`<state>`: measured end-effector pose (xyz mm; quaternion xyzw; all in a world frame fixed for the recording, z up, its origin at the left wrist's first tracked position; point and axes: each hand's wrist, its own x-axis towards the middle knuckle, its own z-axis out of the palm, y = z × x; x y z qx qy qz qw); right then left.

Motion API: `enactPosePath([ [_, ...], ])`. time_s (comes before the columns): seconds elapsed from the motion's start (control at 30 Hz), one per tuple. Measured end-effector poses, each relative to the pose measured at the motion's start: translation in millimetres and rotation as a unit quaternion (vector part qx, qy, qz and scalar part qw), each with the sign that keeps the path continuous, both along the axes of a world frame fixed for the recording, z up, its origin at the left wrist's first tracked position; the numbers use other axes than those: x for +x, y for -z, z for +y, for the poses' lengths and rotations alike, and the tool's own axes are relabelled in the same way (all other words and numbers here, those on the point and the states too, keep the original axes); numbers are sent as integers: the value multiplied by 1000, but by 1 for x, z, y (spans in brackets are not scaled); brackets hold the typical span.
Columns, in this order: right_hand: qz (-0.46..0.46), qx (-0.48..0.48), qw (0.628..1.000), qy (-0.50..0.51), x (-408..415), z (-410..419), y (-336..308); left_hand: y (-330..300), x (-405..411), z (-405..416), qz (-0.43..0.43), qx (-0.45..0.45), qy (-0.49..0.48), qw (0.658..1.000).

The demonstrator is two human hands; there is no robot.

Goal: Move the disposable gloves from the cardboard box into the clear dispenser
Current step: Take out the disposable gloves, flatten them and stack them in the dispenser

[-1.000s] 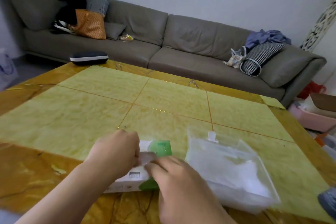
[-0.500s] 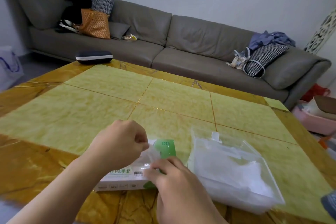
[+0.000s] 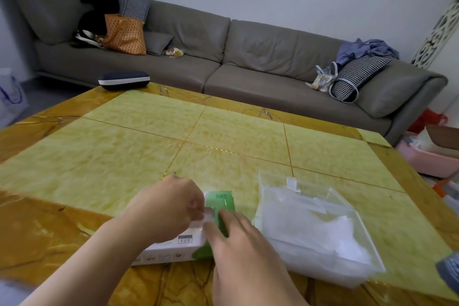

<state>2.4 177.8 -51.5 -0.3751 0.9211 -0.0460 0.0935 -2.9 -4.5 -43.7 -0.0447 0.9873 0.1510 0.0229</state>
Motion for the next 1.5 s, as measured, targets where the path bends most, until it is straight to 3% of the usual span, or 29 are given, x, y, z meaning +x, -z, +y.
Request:
enactPosePath([
  [0.1, 2, 12, 1000, 4, -1, -1, 1, -1, 1, -4, 27, -23, -23, 999],
  [0.27, 5, 2, 1000, 10, 0, 0, -1, -7, 2, -22, 58, 116, -80, 988],
  [0.53, -2, 6, 1000, 14, 3, 0, -7, -11, 1, -22, 164, 244, -158, 943],
  [0.7, -11, 22, 1000, 3, 1, 0, -7, -20, 4, -17, 258, 420, -158, 856],
  [0.83, -15, 13, 1000, 10, 0, 0, -5, -27, 6, -19, 291, 590, -186, 730],
  [0.93, -9, -28, 999, 19, 0, 2, -7, -33, 6, -14, 277, 657, -206, 670],
  [1.0, 6, -129, 991, 35, -1, 6, -10, -36, 7, -8, 259, 661, -213, 671],
  [1.07, 46, -290, 953, 74, -5, 13, -15, -38, 9, -2, 236, 660, -202, 684],
  [1.13, 25, -465, 874, 140, -14, 25, -24, -39, 11, 5, 209, 662, -185, 696],
  [1.2, -111, -571, 796, 170, -26, 40, -41, -39, 14, 12, 176, 669, -163, 703],
  [1.23, -184, -580, 776, 167, -33, 47, -48, -41, 15, 18, 155, 674, -144, 707],
  [1.3, -275, -545, 775, 162, -41, 56, -56, -41, 17, 28, 111, 667, -96, 730],
  [1.4, -319, -544, 758, 167, -42, 57, -59, -39, 17, 43, 52, 619, -77, 779],
  [1.5, -284, -547, 756, 220, -45, 65, -55, -35, 17, 44, -80, 677, -36, 731],
])
